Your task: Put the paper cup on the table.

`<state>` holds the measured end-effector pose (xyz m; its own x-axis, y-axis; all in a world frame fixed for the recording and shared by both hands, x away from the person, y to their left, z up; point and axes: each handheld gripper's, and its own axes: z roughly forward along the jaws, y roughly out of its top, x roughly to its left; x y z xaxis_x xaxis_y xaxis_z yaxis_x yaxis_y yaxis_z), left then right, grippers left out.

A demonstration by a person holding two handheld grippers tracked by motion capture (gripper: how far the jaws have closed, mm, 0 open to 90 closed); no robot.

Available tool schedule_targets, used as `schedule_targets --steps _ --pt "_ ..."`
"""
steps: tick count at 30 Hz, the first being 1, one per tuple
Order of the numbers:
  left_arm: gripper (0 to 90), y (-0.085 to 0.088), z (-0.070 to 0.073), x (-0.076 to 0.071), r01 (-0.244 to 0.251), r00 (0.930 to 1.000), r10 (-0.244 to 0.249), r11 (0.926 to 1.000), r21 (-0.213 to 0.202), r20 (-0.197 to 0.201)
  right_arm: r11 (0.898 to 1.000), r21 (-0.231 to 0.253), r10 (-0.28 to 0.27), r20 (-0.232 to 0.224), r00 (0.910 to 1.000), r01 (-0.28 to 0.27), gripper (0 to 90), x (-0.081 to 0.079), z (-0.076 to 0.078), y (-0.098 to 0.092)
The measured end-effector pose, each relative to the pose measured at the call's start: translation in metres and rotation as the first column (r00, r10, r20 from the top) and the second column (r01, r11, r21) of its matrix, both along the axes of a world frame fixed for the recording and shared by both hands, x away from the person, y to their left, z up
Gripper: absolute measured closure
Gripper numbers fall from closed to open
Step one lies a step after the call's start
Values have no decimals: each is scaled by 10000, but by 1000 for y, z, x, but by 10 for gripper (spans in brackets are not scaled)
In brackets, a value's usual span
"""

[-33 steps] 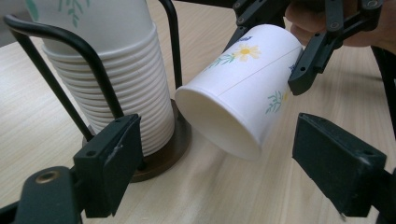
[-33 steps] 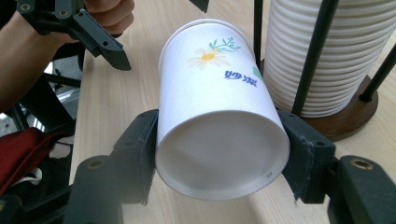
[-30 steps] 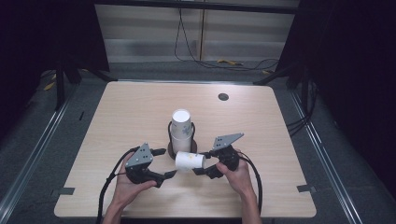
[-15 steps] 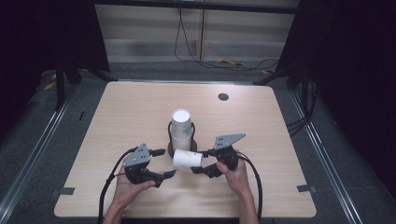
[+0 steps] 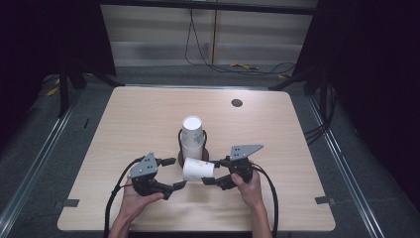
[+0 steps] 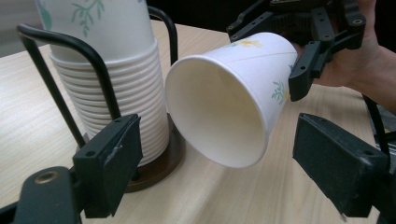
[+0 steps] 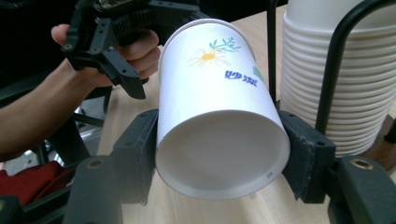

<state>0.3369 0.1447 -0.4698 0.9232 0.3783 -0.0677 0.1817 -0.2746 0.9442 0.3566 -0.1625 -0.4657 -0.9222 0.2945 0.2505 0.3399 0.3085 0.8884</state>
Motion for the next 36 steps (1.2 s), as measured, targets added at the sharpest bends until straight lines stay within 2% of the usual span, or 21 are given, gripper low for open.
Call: schedule_targets --steps 5,7,9,14,16,19,23,27,28,36 --pt "160 -3 1 -1 395 9991 -402 9982 -443 -140 9999 87 125 36 9999 -125 353 -3 -2 0" --pt "159 -4 1 0 288 9996 -290 9989 -377 -45 9997 221 80 91 9999 -82 353 -3 -3 -1" --pt "158 -4 1 1 280 9996 -284 9984 -483 -82 9989 450 118 67 9999 -121 353 -4 -5 -3" --pt "155 -4 2 0 282 9996 -278 9982 -520 75 9983 567 143 85 9999 -147 353 -4 -7 -3" --pt "156 -3 4 -2 428 9991 -424 9977 -531 68 9976 658 203 123 9997 -211 353 -4 -7 -2" --pt "155 -3 7 -4 517 9984 -502 9967 -631 246 9946 970 363 134 9993 -374 353 -4 -7 -2" --pt "154 -4 8 -3 467 9988 -454 9967 -663 203 9907 1273 448 224 9987 -473 354 -3 -5 -4" --pt "154 -8 9 -2 658 9978 -657 9949 -760 44 9904 1268 521 239 9984 -547 353 -4 -5 -4" --pt "155 -10 9 -3 729 9973 -721 9943 -783 128 9913 1199 521 274 9983 -550 354 -5 -5 -4" --pt "157 -14 9 -1 734 9973 -734 9942 -780 27 9881 1343 722 297 9970 -755 354 -6 -5 -3"
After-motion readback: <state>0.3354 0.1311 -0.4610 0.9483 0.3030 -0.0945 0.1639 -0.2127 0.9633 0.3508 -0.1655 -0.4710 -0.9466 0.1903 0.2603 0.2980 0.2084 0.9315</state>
